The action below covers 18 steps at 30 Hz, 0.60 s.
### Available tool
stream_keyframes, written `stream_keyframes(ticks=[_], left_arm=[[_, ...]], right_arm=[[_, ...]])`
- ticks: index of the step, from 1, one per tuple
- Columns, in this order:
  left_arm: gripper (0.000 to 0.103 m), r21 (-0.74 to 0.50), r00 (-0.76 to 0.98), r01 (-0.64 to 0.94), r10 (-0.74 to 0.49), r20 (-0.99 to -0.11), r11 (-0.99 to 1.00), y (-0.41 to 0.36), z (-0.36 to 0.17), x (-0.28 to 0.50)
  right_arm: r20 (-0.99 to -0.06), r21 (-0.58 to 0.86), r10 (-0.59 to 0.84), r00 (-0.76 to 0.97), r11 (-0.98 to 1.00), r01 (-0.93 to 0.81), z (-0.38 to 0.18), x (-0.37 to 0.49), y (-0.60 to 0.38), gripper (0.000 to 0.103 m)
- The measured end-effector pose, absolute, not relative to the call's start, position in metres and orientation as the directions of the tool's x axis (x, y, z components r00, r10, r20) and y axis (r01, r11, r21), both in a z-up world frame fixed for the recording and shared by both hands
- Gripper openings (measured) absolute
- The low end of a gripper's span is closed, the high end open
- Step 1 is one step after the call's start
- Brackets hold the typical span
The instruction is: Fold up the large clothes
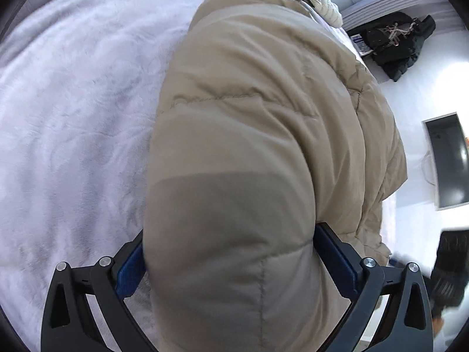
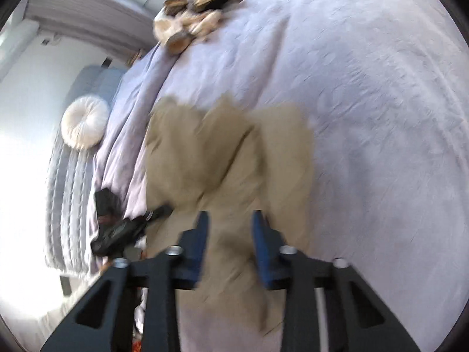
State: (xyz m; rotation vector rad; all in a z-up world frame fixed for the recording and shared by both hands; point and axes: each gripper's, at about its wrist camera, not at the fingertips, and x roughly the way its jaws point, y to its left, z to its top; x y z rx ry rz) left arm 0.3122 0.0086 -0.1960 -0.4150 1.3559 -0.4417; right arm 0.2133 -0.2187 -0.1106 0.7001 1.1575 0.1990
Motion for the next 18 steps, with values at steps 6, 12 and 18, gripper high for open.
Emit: stream_keyframes(ticks=[6,12,18], left_arm=[[0.103,-0.458,0.259,0.101,-0.467,-0.845,0.883,0.014,-0.140,0.278],[0.103,-0.408,0.198,0.136,-0.428,-0.882,0.903,0.013,-0.170,0.189],[0.103,-0.383,0.192,0.128,-0.402,-0.895,0.915,0.003,-0.186,0.178]], right_arm=[[-0.909,0.401,0.353,0.221,0.884,0.241,-0.176,0.191,-0.175,0.001],[-0.923,0.372,0.319,0.214,0.883,0.287,-0.225,0.173,-0.178,0.000],[-0.931,0.356,0.311,0.191,0.889,0.289,-0.209,0.171,-0.180,0.001]])
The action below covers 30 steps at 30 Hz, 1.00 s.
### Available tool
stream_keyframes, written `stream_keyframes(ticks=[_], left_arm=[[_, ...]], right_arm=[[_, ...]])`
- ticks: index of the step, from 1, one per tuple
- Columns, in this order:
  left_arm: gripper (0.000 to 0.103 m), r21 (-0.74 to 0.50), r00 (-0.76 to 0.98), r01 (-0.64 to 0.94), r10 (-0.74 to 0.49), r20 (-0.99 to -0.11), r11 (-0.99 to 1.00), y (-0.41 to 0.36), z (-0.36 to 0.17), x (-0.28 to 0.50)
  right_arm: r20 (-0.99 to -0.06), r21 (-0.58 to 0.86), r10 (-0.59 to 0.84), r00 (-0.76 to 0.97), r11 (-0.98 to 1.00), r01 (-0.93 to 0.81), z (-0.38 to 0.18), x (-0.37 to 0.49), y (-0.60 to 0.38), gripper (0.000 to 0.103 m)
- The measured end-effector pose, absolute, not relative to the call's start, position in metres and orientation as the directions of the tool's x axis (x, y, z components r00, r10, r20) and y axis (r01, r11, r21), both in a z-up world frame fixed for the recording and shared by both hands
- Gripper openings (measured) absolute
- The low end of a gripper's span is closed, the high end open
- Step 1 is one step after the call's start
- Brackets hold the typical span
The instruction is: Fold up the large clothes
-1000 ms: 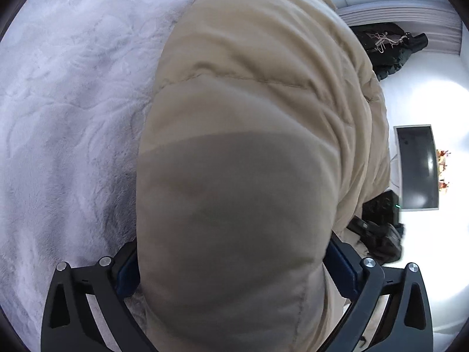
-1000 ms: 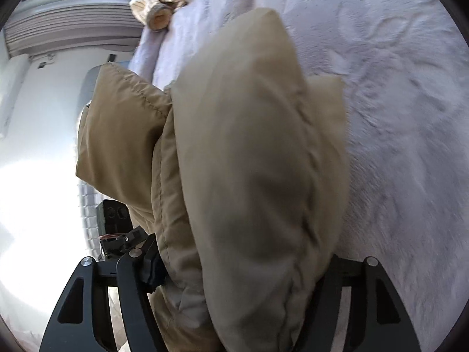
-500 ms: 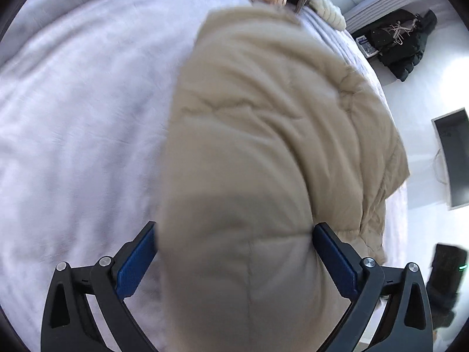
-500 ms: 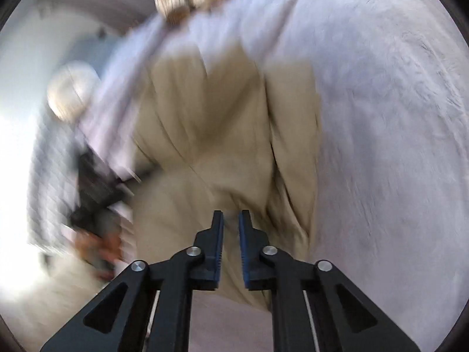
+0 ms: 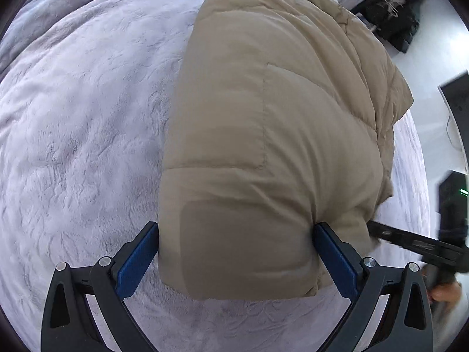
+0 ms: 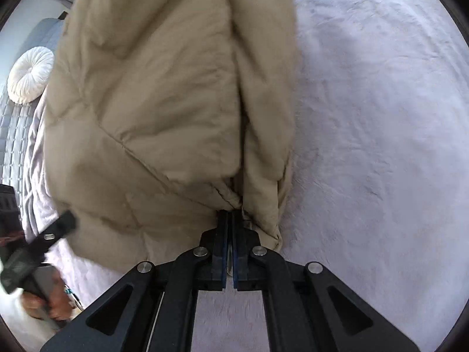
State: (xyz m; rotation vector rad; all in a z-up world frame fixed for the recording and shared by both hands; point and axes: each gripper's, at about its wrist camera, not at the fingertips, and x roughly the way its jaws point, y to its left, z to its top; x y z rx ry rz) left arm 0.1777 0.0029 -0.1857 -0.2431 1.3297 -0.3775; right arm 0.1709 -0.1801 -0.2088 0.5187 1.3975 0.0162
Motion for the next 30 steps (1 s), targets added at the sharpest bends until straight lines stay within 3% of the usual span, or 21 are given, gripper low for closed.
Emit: stream_keyframes(ticks=[5,9,15,21,30], left_arm=[[0.103,-0.364,0.192,0.173,-0.394,-0.899,0.915,-0.001,-0.178,0.179],[0.103,-0.359,0.189,0.166,-0.386,-0.903,0.919,-0.003,-0.184,0.186],[0.103,-0.373,0.172,0.154,-0.396,-0.902,0.915,-0.011,-0.201,0.209],[0.103,-0.380,0.156,0.160,-0.403,-0.902,0.911,-0.025,-0.209,0.217],[0.103,-0.369,0.145,0.140,-0.388,-0.910,0.919,-0.027,-0.205,0.218]], right_arm=[[-0.881,0.358,0.234,0.411,0.898,0.255,-0.125,0.158,-0.201,0.001],[-0.835,0.328,0.177,0.521,0.920,0.214,-0.091,0.215,-0.203,0.001],[-0.922,0.284,0.178,0.343,0.914,0.289,-0.165,0.302,-0.195,0.000],[-0.938,0.265,0.179,0.296,0.922,0.283,-0.206,0.315,-0.187,0.000],[-0.947,0.247,0.164,0.277,0.922,0.298,-0.200,0.329,-0.180,0.000]])
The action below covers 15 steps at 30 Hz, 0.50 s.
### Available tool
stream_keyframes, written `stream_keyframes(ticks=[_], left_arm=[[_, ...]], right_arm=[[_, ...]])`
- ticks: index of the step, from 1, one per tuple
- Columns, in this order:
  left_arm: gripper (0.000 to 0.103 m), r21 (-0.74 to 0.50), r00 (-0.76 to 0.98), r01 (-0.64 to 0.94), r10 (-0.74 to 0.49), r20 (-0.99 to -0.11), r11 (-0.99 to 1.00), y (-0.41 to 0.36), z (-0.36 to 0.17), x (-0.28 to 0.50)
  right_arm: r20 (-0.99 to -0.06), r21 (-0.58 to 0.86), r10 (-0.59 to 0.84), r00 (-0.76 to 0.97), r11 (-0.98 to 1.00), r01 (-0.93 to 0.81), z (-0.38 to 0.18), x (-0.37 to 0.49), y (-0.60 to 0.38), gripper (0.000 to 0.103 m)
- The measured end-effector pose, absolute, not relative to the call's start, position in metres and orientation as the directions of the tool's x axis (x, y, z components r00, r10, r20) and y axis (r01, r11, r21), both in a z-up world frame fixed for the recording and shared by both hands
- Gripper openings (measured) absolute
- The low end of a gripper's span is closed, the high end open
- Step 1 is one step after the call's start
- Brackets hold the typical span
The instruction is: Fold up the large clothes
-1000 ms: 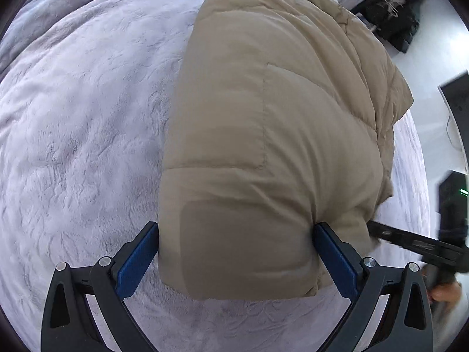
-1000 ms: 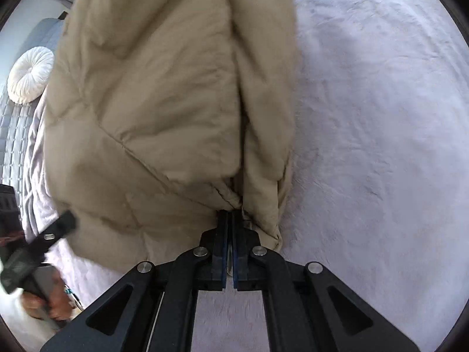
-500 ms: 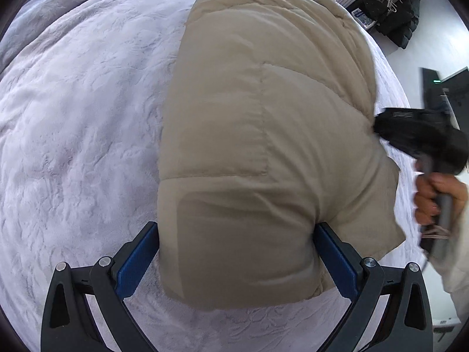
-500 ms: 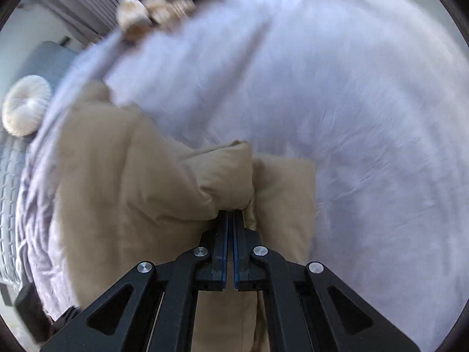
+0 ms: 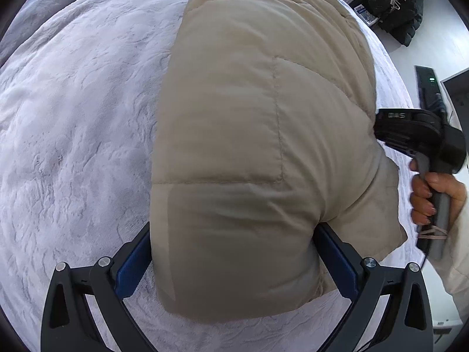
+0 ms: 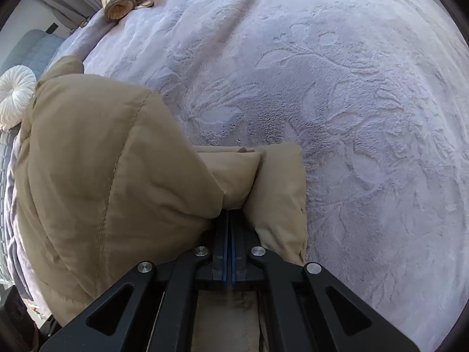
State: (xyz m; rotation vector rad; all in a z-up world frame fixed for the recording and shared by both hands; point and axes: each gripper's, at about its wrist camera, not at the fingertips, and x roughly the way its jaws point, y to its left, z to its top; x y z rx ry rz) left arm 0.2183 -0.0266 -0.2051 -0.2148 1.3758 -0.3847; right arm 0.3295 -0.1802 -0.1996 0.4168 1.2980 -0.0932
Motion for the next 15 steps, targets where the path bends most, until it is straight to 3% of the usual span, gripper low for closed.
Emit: stream_keyframes(ticks=[15], left_arm=[[0.103,-0.337,0.153,0.111,-0.351,-0.924,0.935,-0.008,-0.179,0.207]], right_arm=[[-0.934,0.261,0.147,0.326,0.904,0.338,-0.120,0.236,-0.180,0.004]])
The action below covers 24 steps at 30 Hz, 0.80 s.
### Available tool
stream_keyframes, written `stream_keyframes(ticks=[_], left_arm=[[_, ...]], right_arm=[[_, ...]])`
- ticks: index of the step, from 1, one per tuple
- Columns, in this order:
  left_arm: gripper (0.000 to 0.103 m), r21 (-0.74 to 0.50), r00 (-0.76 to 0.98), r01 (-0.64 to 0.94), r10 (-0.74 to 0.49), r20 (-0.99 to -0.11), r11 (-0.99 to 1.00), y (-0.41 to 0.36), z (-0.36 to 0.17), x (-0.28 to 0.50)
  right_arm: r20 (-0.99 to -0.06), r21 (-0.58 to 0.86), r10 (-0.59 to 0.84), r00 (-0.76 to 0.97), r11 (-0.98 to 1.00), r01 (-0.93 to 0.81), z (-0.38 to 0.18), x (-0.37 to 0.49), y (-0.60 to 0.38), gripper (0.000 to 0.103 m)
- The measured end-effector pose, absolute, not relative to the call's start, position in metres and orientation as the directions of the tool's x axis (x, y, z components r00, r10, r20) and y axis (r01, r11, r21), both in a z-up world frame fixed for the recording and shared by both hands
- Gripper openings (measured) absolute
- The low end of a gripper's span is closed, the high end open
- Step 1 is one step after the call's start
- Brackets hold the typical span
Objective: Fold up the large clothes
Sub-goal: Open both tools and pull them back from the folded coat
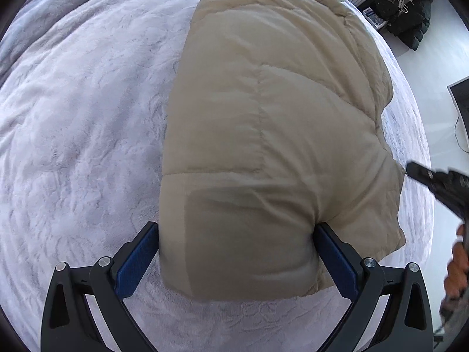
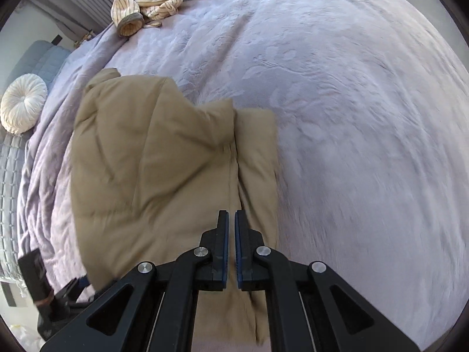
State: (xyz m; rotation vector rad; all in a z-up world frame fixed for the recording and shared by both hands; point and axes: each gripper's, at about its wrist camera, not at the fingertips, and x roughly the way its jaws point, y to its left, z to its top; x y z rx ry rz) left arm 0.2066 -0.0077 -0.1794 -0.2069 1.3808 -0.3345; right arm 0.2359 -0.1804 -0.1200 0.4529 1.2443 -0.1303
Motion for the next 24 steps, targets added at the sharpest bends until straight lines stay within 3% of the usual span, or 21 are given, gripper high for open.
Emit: stream_keyframes(ticks=[11,24], left_arm=[[0.103,-0.284,0.185,0.178,-0.316,-0.931,0.942,0.004,-0.118,0.186],[0.103,-0.161,0.321,0.150,-0.202,-0.925,0.976,0.001,-0.059,0.152]], right_arm=[[-0.936,0.283,0.165,0.310,0.876,0.390,-0.095,0.171,-0.152,0.005],[-0.934,0.295,0.185,0.306,0.882,0.368,-0.068,0.138,-0.130,0.005]])
